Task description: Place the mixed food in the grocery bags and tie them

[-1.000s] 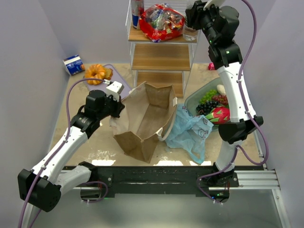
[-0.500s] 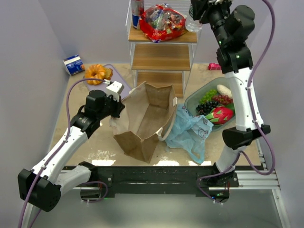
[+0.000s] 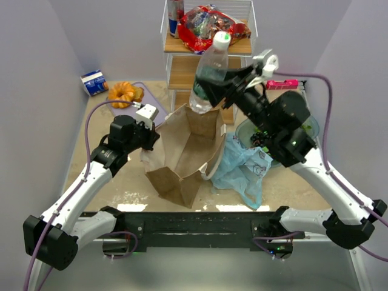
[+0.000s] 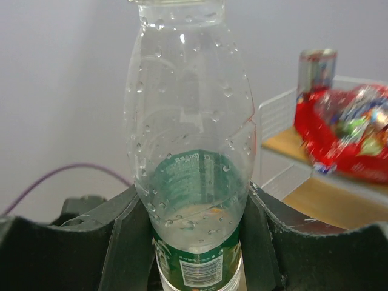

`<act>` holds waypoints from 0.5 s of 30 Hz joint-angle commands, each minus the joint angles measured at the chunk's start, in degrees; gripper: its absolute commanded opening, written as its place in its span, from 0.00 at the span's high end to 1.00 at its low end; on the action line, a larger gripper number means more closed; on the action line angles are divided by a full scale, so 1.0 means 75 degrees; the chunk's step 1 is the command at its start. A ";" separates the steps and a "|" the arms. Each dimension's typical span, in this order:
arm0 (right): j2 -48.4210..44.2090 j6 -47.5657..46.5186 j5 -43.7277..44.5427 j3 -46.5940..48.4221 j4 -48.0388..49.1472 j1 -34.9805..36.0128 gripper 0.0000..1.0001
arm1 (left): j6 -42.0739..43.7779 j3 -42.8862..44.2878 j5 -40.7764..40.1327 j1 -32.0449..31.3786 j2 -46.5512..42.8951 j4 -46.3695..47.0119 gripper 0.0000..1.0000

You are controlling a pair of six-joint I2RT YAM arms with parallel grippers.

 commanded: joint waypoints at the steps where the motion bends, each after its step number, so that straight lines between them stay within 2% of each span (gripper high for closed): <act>1: -0.0260 0.0409 0.0700 -0.1398 0.0882 0.0643 0.77 | -0.0042 -0.0014 0.0272 0.0021 -0.0106 0.0496 1.00; 6: -0.0085 0.0644 0.1075 -0.3027 0.1384 0.0797 0.76 | -0.0100 -0.0025 0.0506 0.0021 -0.0165 0.0543 1.00; 11: 0.0524 0.0597 0.1122 -0.3615 0.1783 0.0785 0.77 | -0.0089 -0.0037 0.0506 0.0021 -0.0107 0.0555 1.00; 15: 0.1062 0.0667 0.1181 -0.4492 0.2777 0.0785 0.77 | -0.0124 -0.0037 0.0600 0.0021 -0.0025 0.0578 1.00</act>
